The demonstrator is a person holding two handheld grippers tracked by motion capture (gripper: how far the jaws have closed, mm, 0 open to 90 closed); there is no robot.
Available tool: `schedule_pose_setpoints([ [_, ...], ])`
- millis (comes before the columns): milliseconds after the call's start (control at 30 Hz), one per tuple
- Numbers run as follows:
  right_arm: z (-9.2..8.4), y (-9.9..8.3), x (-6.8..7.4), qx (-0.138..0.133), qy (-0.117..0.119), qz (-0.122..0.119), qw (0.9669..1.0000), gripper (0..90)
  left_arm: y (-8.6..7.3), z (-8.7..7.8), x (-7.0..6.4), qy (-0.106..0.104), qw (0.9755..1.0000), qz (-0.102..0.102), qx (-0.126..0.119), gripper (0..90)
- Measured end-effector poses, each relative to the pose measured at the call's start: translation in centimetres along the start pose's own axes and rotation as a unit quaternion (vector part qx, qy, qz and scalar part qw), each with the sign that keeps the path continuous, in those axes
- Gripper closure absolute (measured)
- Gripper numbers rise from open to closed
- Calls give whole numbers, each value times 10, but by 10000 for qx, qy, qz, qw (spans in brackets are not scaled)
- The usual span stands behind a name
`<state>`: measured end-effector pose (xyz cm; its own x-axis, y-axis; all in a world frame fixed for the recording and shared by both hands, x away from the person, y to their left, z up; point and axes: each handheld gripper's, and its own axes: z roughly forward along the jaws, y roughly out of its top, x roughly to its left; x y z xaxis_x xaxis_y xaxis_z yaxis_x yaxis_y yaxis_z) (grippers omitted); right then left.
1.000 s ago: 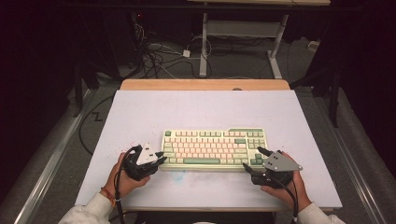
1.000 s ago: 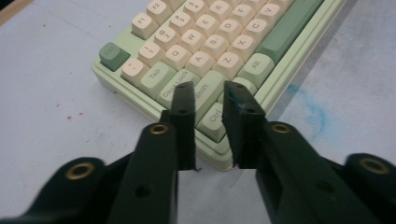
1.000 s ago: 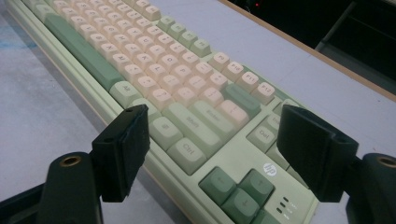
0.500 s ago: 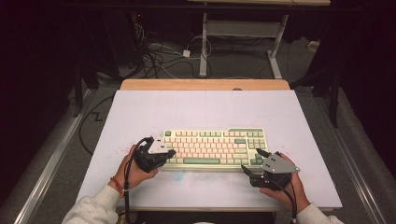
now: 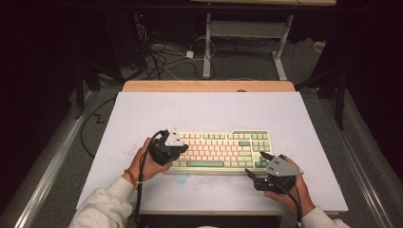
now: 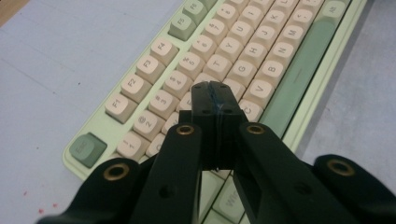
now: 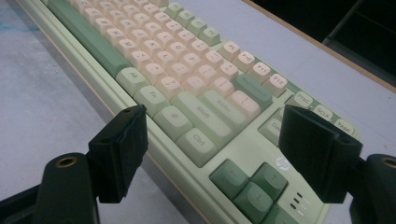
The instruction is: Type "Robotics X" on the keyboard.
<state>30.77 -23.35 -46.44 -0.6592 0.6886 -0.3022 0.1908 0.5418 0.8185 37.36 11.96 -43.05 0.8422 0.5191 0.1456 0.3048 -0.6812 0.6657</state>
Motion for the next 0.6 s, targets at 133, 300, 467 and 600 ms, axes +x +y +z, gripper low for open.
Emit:
schedule_pose_setpoints([
  [133, 0, 0, 0, 2, 5, -4, 10000, 243, 10, 9, -2, -48, 9999, 80, 44, 877],
  [300, 1, 0, 0, 7, 29, -35, 10000, 243, 19, 23, -3, -130, 9996, 178, 191, 877],
  [467, 1, 0, 0, 9, 64, -20, 10000, 243, 26, 34, -2, -196, 9991, 189, 314, 877],
  [600, 2, -1, 1, 37, 79, -30, 10000, 244, 31, 44, 0, -175, 9990, 177, 380, 877],
])
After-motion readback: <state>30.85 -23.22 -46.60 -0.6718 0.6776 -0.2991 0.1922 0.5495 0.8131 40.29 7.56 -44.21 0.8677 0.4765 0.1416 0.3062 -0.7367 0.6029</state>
